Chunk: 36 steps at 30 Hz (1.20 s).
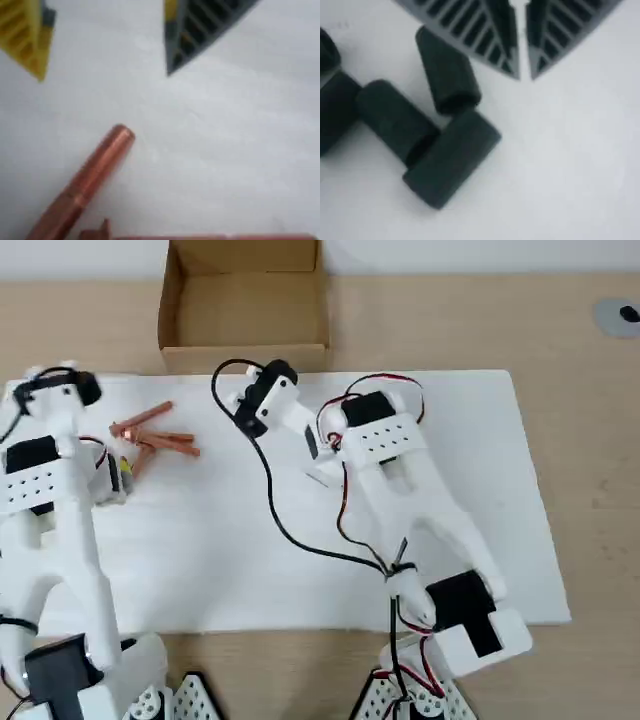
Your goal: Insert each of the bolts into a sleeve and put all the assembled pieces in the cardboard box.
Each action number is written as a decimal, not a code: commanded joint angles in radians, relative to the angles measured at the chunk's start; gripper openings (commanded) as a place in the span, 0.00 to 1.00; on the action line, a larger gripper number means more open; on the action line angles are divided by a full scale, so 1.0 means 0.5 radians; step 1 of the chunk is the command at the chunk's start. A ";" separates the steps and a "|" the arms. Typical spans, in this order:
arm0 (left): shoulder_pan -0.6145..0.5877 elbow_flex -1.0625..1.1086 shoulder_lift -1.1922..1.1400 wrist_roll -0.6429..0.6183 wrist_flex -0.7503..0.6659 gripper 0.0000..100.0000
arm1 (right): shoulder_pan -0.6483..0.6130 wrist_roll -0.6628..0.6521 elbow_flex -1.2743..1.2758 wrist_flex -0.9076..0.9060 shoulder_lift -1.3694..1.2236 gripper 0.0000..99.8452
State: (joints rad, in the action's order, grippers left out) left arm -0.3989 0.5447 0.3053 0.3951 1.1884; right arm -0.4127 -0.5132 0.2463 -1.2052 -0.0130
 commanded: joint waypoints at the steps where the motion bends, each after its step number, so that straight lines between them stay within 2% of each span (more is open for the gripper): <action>1: -0.034 -0.138 0.005 0.672 -0.028 0.17 | -0.005 0.021 -0.002 0.025 0.069 0.01; 3: -0.043 -0.187 -0.002 0.881 -0.055 0.17 | -0.005 0.015 -0.002 0.018 0.069 0.01; 5: -0.043 -0.196 -0.002 0.979 -0.172 0.17 | -0.008 0.015 -0.002 0.018 0.069 0.01; 11: 0.012 -0.196 -0.100 1.016 -0.322 0.17 | -0.008 0.021 0.002 0.015 0.069 0.01; 16: 0.190 -0.242 -0.407 0.749 -0.325 0.17 | -0.008 0.025 0.002 0.012 0.069 0.01; 19: 0.218 -0.319 -0.585 0.528 -0.328 0.17 | -0.008 0.025 0.002 -0.003 0.069 0.01; 24: 0.224 -0.374 -0.787 0.331 -0.494 0.17 | -0.008 0.025 0.002 -0.015 0.069 0.01; 28: 0.252 -0.387 -0.821 0.310 -0.543 0.17 | -0.008 0.025 0.002 -0.015 0.069 0.01; 36: 0.390 -0.684 -0.756 0.341 -0.479 0.17 | -0.008 0.025 0.002 -0.015 0.066 0.01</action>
State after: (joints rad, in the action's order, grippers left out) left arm -0.2225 0.2869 -0.1089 0.5562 0.9490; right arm -0.4112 -0.5102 0.2509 -1.2083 -0.0130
